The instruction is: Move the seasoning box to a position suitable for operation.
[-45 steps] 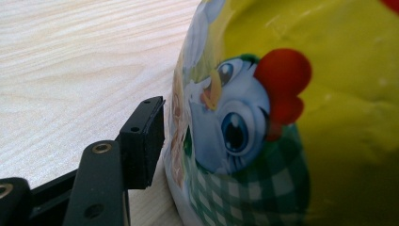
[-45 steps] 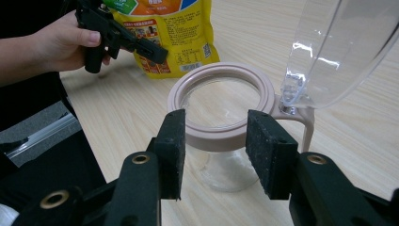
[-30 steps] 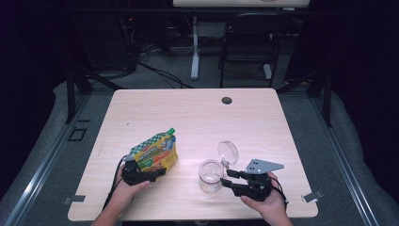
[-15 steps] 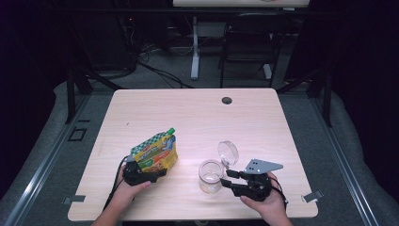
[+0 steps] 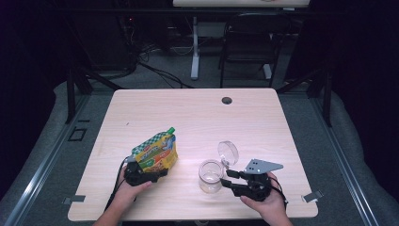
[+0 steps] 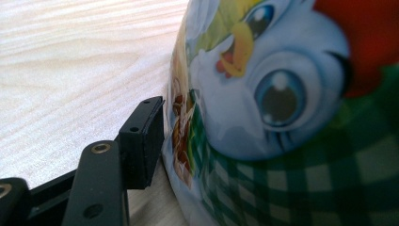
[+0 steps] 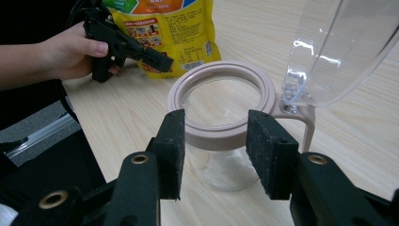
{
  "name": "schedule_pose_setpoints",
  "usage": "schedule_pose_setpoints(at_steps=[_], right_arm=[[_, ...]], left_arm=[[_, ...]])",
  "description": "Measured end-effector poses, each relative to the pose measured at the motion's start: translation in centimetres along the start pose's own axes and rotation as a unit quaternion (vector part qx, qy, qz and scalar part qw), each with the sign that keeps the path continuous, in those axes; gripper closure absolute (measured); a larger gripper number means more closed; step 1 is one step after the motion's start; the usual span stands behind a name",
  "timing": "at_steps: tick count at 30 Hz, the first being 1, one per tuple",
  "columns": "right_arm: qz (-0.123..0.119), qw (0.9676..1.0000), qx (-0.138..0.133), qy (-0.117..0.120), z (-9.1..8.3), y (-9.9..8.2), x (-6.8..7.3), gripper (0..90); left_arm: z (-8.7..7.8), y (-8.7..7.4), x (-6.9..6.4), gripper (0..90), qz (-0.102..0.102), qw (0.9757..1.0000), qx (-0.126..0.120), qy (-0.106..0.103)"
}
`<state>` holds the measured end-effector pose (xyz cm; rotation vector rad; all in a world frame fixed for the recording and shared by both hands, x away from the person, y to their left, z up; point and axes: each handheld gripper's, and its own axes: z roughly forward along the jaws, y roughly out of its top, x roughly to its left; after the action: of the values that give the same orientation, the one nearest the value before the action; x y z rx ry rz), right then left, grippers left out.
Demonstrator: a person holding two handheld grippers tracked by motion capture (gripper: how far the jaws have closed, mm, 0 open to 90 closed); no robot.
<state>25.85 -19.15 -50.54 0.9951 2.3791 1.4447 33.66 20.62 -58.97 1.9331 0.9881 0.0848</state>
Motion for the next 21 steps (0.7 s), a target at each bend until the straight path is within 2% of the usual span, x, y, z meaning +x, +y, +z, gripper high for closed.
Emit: schedule_pose_setpoints(at_steps=[3,6,21], right_arm=[[-0.002,1.0000,0.003,-0.001,-0.01,0.00,-0.02,57.8],[-0.002,1.0000,0.002,-0.001,-0.01,0.00,-0.03,57.8],[-0.001,1.0000,-0.004,-0.001,-0.10,-0.01,0.00,57.8]], left_arm=[[0.03,-0.01,-0.03,42.4,0.000,1.0000,0.000,-0.003],[-0.02,0.02,-0.14,44.4,0.013,0.9999,-0.001,0.001],[-0.12,0.10,-0.36,52.0,0.028,0.9994,-0.006,0.019]])
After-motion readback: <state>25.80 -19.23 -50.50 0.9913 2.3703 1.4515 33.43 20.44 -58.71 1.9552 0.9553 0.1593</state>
